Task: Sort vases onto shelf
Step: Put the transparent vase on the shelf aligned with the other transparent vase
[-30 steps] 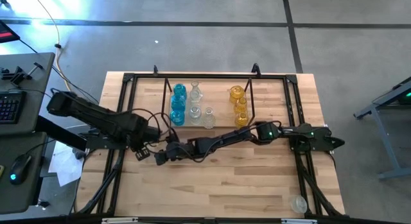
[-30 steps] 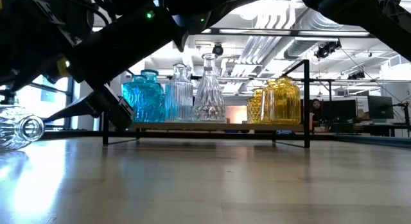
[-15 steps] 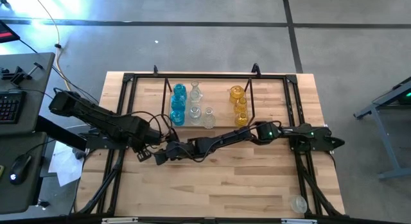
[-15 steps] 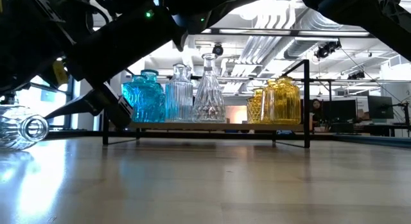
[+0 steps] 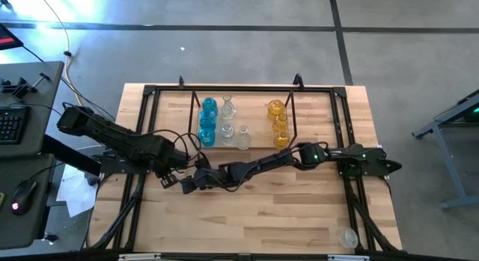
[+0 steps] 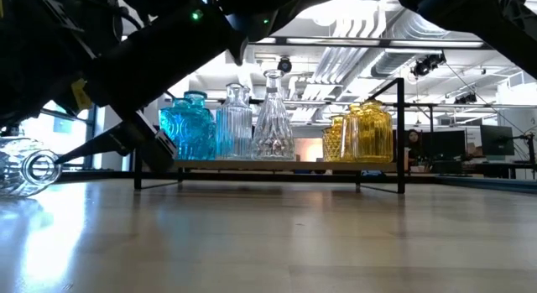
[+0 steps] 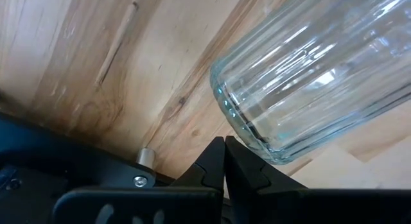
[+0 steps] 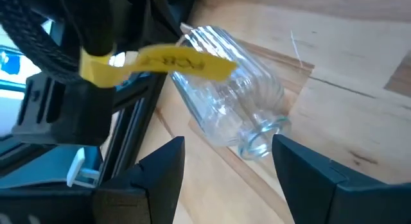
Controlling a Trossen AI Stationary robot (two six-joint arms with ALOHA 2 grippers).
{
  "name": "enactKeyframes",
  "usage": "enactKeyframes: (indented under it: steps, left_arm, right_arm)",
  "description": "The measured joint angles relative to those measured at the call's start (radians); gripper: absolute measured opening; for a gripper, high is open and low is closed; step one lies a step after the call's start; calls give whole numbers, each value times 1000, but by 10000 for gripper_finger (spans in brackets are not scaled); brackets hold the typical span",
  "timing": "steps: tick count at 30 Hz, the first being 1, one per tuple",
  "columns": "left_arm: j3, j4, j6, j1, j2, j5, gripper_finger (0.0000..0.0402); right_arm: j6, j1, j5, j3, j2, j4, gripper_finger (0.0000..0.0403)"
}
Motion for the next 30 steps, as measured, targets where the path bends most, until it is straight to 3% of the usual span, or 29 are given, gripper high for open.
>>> enactKeyframes:
  steps: [26,30]
  left_arm:
    - [22,132,-25,-1,0,52,0]
    - [22,126,-25,-2,0,50,0]
  right_arm:
    - [20,0,59,-4,13,21,215]
    - [-3,-2,63,-4,13,21,193]
